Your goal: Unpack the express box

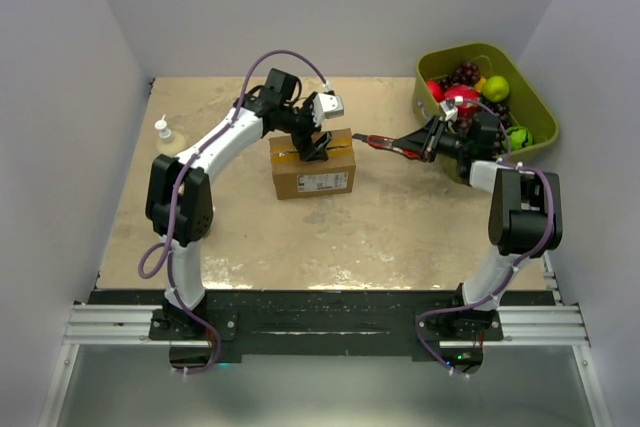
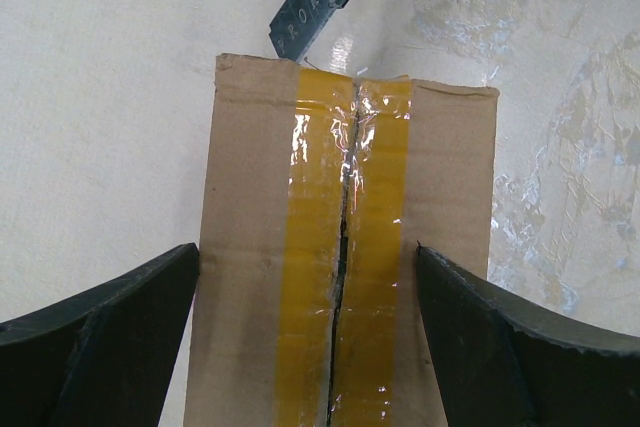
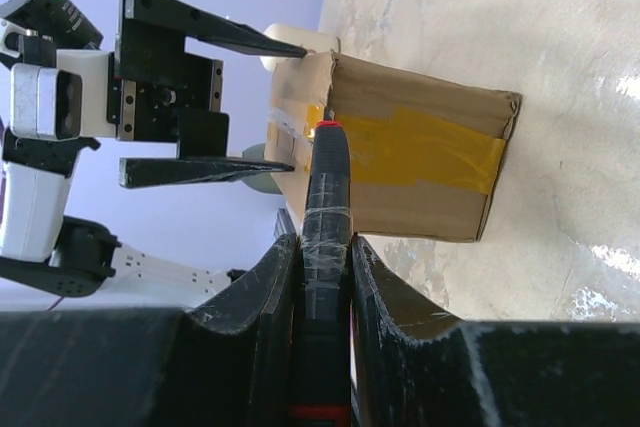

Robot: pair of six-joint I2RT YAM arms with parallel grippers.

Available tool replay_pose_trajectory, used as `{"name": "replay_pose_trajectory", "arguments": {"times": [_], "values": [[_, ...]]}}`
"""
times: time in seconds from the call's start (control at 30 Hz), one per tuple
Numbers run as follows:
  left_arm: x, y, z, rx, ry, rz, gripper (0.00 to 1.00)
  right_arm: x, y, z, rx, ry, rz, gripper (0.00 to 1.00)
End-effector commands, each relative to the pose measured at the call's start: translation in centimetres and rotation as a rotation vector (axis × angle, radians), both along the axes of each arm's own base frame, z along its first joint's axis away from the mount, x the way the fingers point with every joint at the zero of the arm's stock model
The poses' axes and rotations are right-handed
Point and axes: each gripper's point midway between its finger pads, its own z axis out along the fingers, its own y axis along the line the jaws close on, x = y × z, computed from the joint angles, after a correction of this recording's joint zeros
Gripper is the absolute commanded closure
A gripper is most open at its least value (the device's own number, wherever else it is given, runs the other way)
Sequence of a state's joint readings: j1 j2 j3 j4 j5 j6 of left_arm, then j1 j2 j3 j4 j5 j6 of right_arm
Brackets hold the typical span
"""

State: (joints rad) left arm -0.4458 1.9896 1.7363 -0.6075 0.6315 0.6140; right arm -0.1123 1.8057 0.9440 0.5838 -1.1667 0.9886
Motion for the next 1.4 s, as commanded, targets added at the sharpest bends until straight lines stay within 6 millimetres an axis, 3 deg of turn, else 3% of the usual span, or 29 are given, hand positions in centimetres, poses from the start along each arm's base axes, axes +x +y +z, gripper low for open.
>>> {"name": "replay_pose_trajectory", "arguments": {"times": [0.0,0.07,0.13,0.17,0.2,0.27,0.3,0.37,0.4,0.53,1.13,1.37], "values": [[0.7,1.3,-3.8,0.102,0.004,0.035,0.08,-1.2,0.4,-1.5,0.047,0.166,0.074,1.00],[0.7,1.2,-3.8,0.101,0.004,0.036,0.08,-1.2,0.3,-1.7,0.002,0.130,0.108,1.00],[0.9,1.2,-3.8,0.100,0.002,0.039,0.08,-2.0,0.5,-2.6,0.002,0.215,0.138,1.00],[1.0,1.1,-3.8,0.104,-0.003,0.040,0.08,-1.8,0.3,-2.3,-0.019,0.158,0.165,1.00],[1.1,1.2,-3.9,0.105,-0.003,0.045,0.08,-2.7,0.4,-3.2,-0.007,0.250,0.181,1.00],[1.3,1.2,-3.8,0.109,-0.007,0.052,0.08,-2.9,0.3,-3.1,-0.030,0.204,0.221,1.00],[1.5,1.2,-3.8,0.108,-0.011,0.055,0.08,-4.0,0.4,-4.0,-0.014,0.306,0.240,1.00],[1.7,1.2,-3.9,0.110,-0.012,0.066,0.09,-4.4,0.2,-4.0,-0.056,0.232,0.285,1.00],[1.9,1.2,-4.0,0.112,-0.012,0.076,0.09,-5.4,0.3,-4.0,-0.040,0.291,0.301,1.00],[2.7,1.5,-4.0,0.126,-0.031,0.110,0.11,-6.6,0.3,-3.9,-0.042,0.286,0.317,1.00],[2.8,1.7,-4.3,0.134,-0.043,0.119,0.13,-7.9,0.4,-2.7,-0.063,0.247,0.348,1.00],[2.8,1.6,-4.2,0.127,-0.045,0.114,0.13,-12.1,-0.1,-2.4,-0.176,0.185,0.459,1.00]]}}
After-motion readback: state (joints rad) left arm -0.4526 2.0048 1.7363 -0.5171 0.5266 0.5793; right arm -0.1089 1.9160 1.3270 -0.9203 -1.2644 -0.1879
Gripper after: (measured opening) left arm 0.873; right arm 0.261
